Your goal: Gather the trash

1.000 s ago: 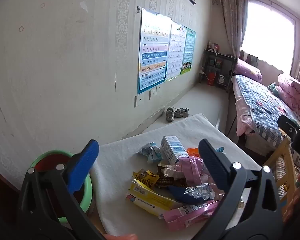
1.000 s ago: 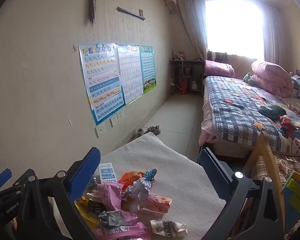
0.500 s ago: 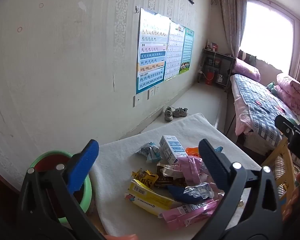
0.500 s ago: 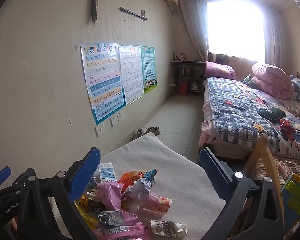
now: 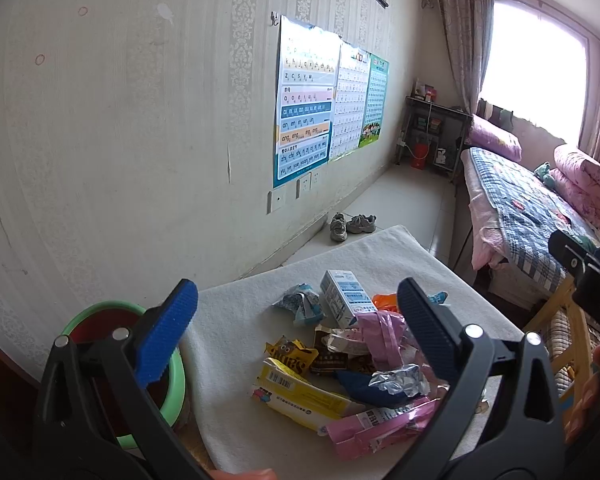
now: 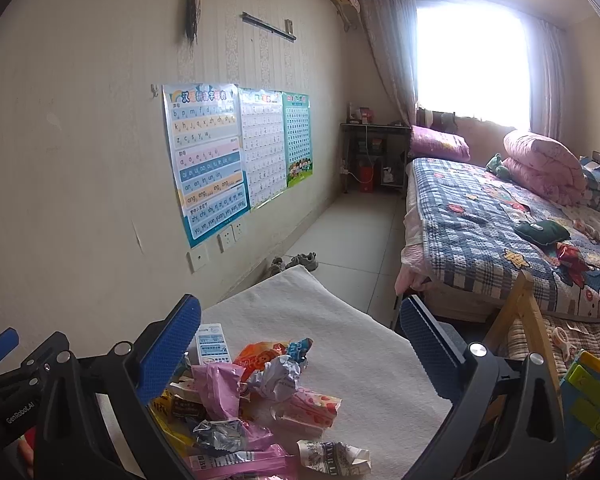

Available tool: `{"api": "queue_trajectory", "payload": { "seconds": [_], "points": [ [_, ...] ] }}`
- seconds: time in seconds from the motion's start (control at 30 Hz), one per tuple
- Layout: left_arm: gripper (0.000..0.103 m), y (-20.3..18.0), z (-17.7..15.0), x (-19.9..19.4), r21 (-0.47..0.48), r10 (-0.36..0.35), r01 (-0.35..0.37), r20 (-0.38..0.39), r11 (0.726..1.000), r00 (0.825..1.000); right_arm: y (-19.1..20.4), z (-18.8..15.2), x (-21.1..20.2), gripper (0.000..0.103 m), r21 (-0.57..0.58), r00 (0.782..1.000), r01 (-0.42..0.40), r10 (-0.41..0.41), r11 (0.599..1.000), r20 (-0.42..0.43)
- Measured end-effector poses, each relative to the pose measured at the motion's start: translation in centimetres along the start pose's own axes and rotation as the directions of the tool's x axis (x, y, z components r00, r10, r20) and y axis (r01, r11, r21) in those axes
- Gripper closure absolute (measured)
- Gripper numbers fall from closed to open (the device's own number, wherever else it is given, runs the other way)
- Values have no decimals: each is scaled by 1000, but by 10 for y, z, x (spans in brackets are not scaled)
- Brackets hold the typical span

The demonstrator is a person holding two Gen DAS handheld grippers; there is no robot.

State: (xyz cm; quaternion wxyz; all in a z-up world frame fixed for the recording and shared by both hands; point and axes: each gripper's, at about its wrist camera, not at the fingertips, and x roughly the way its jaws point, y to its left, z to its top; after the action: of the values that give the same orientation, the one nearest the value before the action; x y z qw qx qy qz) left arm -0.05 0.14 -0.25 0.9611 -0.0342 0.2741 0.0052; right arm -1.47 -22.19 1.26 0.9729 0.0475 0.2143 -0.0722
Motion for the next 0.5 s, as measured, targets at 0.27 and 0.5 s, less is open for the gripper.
{"api": "queue_trajectory", "payload": {
  "seconds": [0.27,0.5],
  "points": [
    [5,-2,-1,-2,7,4,-4,0,1000,1000,-2,-4,2,7,2,1000,3,-3,1000,4],
    [5,-2,-1,-4,6,5,-5,0,1000,1000,0,1,-2,7,-1,1000,-1,1,1000,-3]
  ]
}}
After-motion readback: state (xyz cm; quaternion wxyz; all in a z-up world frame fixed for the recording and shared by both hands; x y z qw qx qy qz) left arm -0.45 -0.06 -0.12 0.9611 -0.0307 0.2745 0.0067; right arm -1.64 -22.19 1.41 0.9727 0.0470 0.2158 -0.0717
